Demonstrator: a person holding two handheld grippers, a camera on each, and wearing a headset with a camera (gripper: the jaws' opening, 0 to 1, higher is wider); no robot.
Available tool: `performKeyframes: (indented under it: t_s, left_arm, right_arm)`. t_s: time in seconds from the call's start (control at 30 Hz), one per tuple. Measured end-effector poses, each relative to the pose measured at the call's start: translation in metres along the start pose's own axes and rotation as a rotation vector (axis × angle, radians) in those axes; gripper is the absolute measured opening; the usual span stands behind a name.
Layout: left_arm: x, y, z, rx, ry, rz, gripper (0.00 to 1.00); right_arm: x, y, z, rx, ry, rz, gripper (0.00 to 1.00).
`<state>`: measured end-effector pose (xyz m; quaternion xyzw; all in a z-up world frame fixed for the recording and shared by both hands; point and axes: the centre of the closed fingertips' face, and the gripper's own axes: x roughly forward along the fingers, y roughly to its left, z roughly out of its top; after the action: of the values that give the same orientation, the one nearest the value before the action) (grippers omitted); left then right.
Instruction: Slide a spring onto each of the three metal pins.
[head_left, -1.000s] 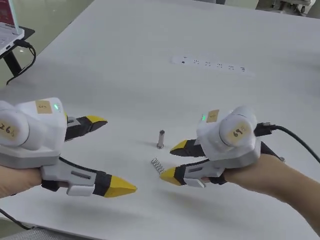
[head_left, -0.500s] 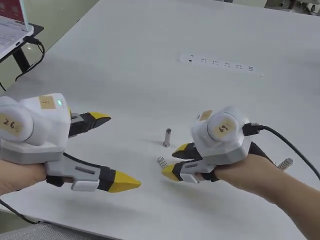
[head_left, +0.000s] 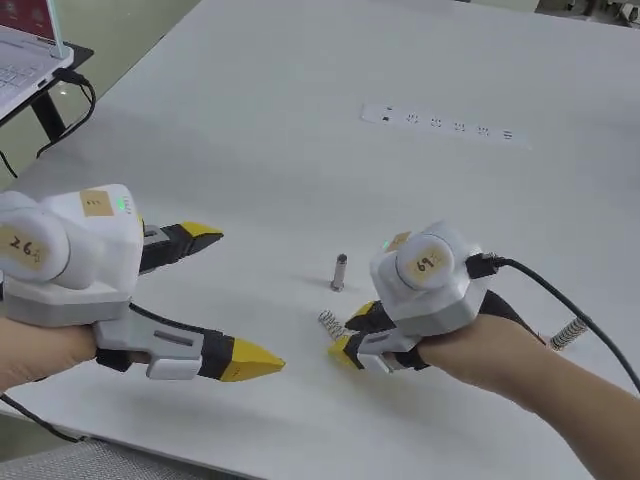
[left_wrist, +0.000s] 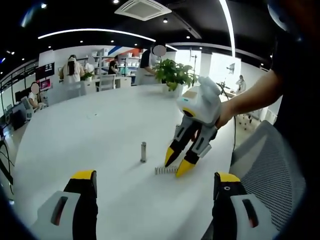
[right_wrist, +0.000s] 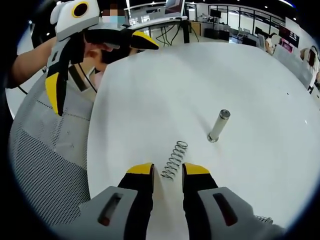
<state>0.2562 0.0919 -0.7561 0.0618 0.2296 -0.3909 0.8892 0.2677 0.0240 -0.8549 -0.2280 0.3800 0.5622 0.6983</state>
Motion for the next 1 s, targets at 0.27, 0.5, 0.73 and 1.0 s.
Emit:
performKeyframes:
  t_s: [0.27, 0.5, 0.73, 1.0]
  left_arm:
    - [0.0000, -0.0003, -0.0017, -0.001, 0.002, 0.000, 0.94]
    - [0.0013, -0.0031, -0.0023, -0.003, 0.002, -0.006, 0.94]
    - [0.0019, -0.0063, -0.0015, -0.001, 0.002, -0.012, 0.93]
    - [0.0009, -0.0071, -0.0020, 0.004, 0.008, -0.014, 0.92]
  right_arm:
    - [-0.0004, -0.0056, -0.0015, -0.071, 0.009, -0.043, 0.11]
    - [0.0006, -0.0046, -0.0016, -0.122, -0.008, -0.063, 0.08]
    - [-0.0001, -0.0023, 0.0025, -0.107, -0.028, -0.060, 0.07]
    - [-0.0076, -0.0061, 0.0043, -0.083, -0.041, -0.059, 0.07]
